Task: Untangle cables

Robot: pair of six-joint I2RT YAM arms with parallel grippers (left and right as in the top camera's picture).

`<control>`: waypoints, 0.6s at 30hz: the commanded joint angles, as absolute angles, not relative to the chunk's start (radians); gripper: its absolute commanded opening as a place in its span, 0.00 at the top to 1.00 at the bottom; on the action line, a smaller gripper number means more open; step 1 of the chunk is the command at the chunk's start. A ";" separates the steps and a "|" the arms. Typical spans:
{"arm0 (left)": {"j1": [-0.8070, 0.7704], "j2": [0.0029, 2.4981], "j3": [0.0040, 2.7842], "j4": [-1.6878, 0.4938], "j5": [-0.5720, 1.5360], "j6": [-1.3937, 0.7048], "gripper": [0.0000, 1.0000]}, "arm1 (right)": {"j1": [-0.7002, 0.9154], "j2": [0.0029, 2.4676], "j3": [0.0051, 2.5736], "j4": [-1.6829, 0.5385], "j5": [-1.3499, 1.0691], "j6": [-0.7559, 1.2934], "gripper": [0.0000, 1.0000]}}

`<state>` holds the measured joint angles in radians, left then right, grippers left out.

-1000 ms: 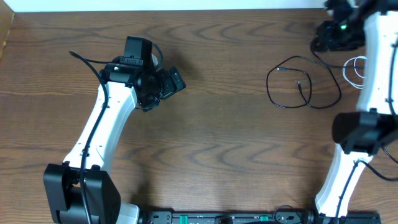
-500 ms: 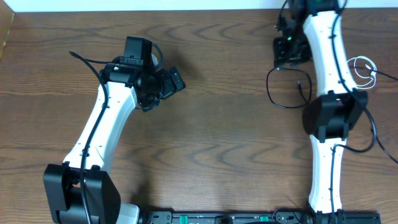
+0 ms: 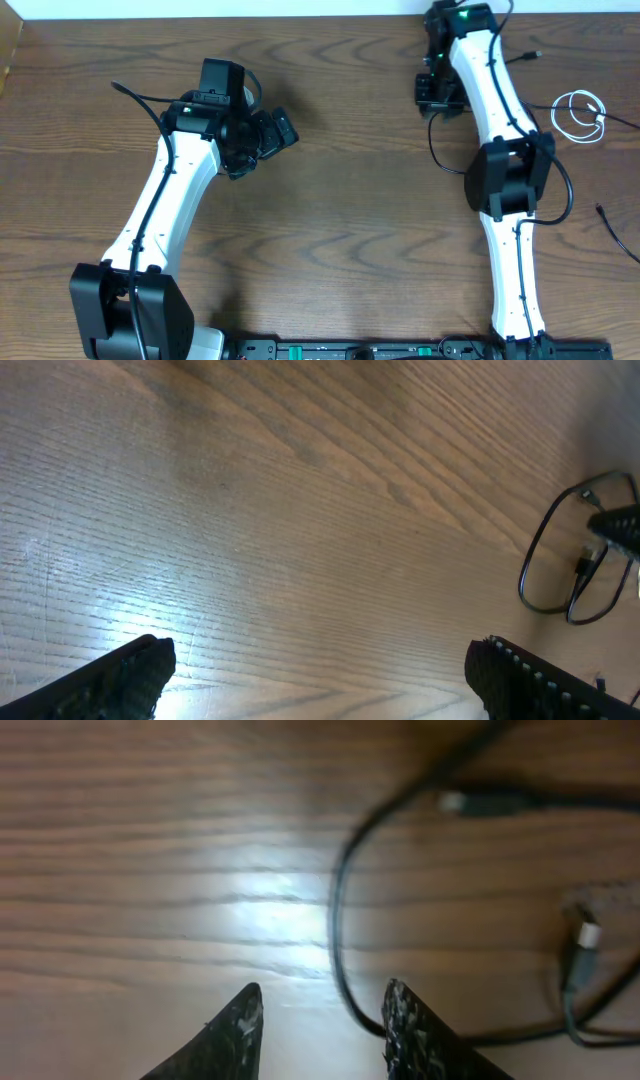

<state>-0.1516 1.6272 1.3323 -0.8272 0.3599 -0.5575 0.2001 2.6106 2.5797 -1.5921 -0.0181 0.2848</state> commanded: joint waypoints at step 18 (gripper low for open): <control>-0.150 1.633 1.345 -0.829 0.346 -0.562 0.02 | 0.220 2.633 2.397 -1.390 0.084 0.457 0.71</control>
<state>-0.1516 1.6272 1.3323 -0.8272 0.3599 -0.5579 0.2249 2.6114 2.4145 -1.4029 0.0681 0.4335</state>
